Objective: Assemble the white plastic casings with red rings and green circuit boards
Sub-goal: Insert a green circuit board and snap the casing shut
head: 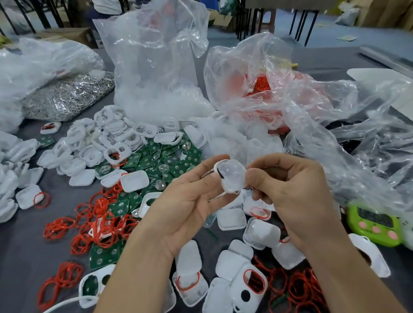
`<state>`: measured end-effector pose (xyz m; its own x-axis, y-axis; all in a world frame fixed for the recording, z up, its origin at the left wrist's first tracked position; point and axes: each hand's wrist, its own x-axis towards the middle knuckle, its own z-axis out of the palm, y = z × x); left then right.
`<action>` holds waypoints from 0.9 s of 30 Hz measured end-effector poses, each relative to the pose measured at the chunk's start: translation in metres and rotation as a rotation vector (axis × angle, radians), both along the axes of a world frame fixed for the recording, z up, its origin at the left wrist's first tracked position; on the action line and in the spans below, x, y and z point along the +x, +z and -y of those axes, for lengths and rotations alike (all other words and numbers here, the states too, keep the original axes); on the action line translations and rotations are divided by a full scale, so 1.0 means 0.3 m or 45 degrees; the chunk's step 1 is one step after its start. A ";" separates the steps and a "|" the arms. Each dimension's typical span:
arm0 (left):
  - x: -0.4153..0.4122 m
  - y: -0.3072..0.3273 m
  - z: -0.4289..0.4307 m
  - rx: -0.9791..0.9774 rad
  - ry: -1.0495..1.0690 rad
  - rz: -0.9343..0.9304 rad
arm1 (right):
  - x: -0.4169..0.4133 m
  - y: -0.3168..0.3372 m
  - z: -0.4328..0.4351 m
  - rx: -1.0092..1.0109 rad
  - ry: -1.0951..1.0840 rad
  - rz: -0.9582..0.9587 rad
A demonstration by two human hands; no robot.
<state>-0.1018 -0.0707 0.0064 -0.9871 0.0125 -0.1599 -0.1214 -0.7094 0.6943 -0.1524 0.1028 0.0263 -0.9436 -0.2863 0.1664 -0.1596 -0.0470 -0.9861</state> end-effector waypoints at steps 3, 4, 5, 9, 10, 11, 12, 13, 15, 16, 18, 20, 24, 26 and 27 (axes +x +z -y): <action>0.002 0.001 -0.003 -0.002 -0.009 -0.026 | 0.004 0.002 0.007 0.000 -0.030 -0.072; 0.002 0.002 -0.005 0.001 -0.008 -0.027 | 0.006 0.003 0.008 0.006 -0.033 -0.082; 0.002 0.003 -0.006 0.008 -0.010 -0.027 | 0.007 0.004 0.009 0.018 -0.037 -0.086; 0.003 0.008 -0.010 0.026 -0.016 -0.032 | 0.017 0.005 0.016 0.117 -0.106 -0.104; 0.003 0.008 -0.011 0.033 -0.015 -0.033 | 0.019 0.005 0.015 0.152 -0.131 -0.122; 0.004 0.009 -0.011 0.039 -0.015 -0.034 | 0.021 0.006 0.014 0.187 -0.151 -0.145; 0.004 0.009 -0.010 0.042 -0.017 -0.036 | 0.023 0.006 0.015 0.221 -0.170 -0.171; 0.005 0.010 -0.010 0.038 -0.021 -0.039 | 0.025 0.007 0.016 0.253 -0.190 -0.195; 0.007 0.011 -0.009 0.017 -0.032 -0.042 | 0.032 0.007 0.024 0.306 -0.236 -0.230; 0.007 0.012 -0.009 0.008 -0.037 -0.045 | 0.036 0.005 0.029 0.330 -0.256 -0.249; 0.008 0.014 -0.009 0.008 -0.043 -0.051 | 0.044 0.001 0.037 0.383 -0.287 -0.297; 0.009 0.015 -0.008 0.014 -0.047 -0.053 | 0.051 -0.003 0.043 0.424 -0.313 -0.314; 0.013 0.018 -0.009 0.023 -0.061 -0.060 | 0.055 0.004 0.038 0.359 -0.299 -0.316; 0.015 0.018 -0.006 0.042 -0.061 -0.066 | 0.043 0.019 0.016 0.293 -0.275 -0.321; 0.016 0.018 -0.003 0.054 -0.064 -0.069 | 0.034 0.027 0.000 0.291 -0.246 -0.332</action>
<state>-0.0970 -0.0697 0.0117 -0.9922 0.0676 -0.1045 -0.1205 -0.7321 0.6705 -0.1421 0.1028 0.0345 -0.9183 -0.1646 0.3600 -0.3902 0.2242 -0.8930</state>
